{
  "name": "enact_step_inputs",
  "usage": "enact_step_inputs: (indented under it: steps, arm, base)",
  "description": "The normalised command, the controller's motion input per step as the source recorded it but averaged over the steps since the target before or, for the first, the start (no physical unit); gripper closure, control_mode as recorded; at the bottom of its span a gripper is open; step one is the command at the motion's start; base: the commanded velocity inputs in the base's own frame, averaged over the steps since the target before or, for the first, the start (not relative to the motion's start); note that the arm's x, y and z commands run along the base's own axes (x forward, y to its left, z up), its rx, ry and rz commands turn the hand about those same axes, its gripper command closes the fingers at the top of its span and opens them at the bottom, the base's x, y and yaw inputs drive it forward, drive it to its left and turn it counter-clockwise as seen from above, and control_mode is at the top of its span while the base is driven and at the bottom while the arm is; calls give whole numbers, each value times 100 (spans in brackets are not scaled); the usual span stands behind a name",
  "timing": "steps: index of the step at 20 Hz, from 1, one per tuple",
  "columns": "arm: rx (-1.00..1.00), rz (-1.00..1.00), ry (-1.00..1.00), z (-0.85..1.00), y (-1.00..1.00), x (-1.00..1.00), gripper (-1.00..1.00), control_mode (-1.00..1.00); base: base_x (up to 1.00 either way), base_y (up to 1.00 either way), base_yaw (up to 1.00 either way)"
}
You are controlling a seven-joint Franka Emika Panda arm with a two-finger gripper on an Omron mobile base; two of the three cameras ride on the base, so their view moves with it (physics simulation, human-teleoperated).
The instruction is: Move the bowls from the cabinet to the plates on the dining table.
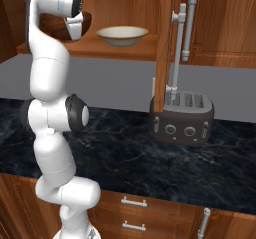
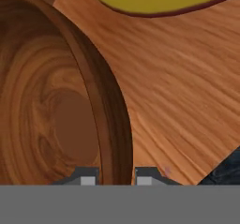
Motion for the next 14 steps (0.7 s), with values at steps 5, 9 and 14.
enact_step_inputs:
  steps: [5, 9, 14]
  arm:
    - [0, -7, -3, 20, 0, -27, 100, -100]
    - [0, -11, 0, 9, 0, -51, 100, -100]
    - [0, -11, 0, 0, -1, -59, 100, -100]
  base:
    - [0, 0, 0]
    - [0, 0, 0]
    - [0, 0, 0]
